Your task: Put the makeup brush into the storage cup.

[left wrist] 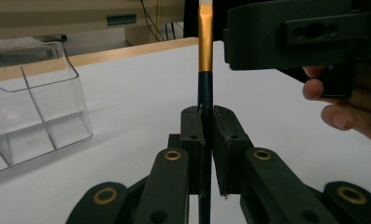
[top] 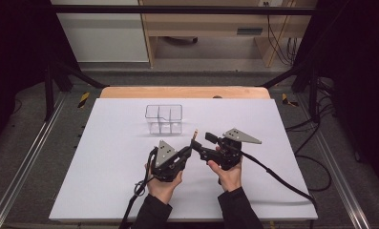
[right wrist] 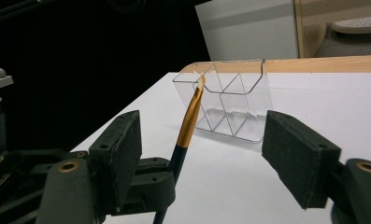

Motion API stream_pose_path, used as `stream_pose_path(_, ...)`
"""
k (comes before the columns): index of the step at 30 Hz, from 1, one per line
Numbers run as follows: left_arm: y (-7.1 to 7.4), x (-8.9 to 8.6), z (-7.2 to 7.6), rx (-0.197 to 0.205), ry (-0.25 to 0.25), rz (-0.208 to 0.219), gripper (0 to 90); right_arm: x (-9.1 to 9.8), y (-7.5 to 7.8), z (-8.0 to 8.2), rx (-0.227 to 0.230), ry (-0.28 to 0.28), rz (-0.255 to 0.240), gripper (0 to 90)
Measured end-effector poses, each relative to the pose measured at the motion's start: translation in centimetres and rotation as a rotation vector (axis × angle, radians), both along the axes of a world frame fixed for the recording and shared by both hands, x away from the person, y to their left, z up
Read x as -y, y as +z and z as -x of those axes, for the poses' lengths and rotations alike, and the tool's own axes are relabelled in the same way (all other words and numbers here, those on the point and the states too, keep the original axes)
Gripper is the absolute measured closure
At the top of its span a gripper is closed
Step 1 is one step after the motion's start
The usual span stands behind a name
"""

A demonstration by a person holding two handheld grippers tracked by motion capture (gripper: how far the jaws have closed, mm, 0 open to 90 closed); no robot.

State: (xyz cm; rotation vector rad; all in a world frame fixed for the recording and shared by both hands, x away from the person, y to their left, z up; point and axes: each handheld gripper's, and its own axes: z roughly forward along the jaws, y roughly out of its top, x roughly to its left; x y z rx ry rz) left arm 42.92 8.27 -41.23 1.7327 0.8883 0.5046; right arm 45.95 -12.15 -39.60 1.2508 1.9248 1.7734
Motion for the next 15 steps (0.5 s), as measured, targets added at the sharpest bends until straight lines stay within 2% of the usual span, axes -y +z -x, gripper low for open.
stream_pose_path(8,0.10,0.54,0.27,0.005,-0.007,0.001,82.5,-0.20,-0.13,-0.09,-0.020,-0.007,-0.032,44.0)
stream_pose_path(13,0.26,0.56,0.43,0.013,-0.008,0.007,82.5,-0.31,-0.27,-0.16,-0.042,0.005,-0.045,51.1)
stream_pose_path(15,0.28,0.60,0.50,0.015,-0.007,0.001,82.5,-0.41,-0.38,-0.21,-0.057,0.012,-0.054,56.6)
